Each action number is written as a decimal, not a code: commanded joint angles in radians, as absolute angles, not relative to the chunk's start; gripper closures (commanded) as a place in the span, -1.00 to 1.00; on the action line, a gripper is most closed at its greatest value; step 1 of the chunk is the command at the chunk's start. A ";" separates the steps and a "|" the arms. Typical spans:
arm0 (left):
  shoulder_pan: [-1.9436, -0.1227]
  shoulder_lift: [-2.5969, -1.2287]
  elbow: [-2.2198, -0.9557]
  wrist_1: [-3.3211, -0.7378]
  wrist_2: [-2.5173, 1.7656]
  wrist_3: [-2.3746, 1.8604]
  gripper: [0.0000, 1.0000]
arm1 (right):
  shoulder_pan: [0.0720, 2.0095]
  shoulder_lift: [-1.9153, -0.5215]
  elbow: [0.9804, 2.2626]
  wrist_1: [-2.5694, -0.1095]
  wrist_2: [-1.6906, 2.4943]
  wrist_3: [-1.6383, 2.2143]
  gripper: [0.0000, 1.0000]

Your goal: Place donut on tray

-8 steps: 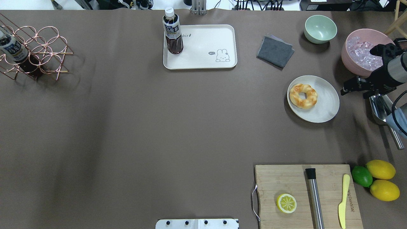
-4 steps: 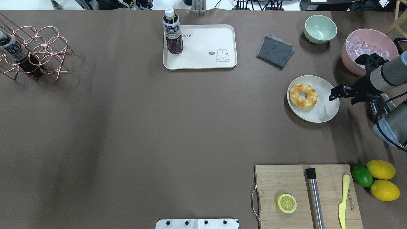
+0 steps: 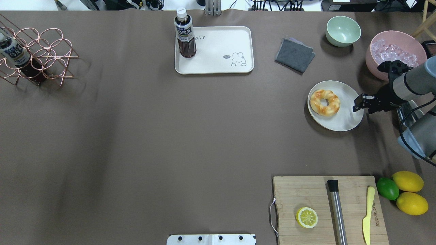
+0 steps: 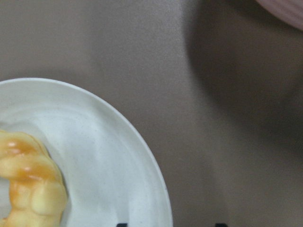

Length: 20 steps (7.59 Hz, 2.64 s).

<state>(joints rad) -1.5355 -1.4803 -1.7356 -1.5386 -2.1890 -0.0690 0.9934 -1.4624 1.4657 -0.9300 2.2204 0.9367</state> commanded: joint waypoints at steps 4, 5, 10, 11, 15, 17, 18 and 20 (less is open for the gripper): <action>-1.536 -1.480 -1.736 -1.539 -2.189 -0.069 -0.96 | 0.992 -1.456 1.477 -0.924 2.259 0.951 1.00; -1.536 -1.480 -1.735 -1.539 -2.187 -0.069 -0.96 | 1.017 -1.433 1.476 -0.898 2.332 0.977 1.00; -1.534 -1.489 -1.732 -1.537 -2.186 -0.069 -0.96 | 1.046 -1.281 1.468 -0.877 2.419 1.116 1.00; -1.534 -1.491 -1.732 -1.537 -2.187 -0.069 -0.96 | 1.046 -1.240 1.447 -0.879 2.415 1.121 1.00; -1.534 -1.499 -1.727 -1.536 -2.186 -0.071 -0.96 | 1.040 -0.982 1.220 -0.881 2.341 1.175 1.00; -1.534 -1.500 -1.729 -1.536 -2.186 -0.071 -0.96 | 0.991 -0.876 1.125 -0.881 2.245 1.229 1.00; -1.534 -1.500 -1.727 -1.536 -2.186 -0.071 -0.96 | 0.967 -0.839 1.093 -0.881 2.211 1.245 1.00; -1.534 -1.502 -1.727 -1.536 -2.187 -0.071 -0.96 | 0.913 -0.748 1.001 -0.876 2.113 1.302 1.00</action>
<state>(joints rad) -1.5340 -1.5001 -1.7281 -1.5355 -2.1867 -0.0706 0.9607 -0.8317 1.0857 -0.8797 2.2010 1.2551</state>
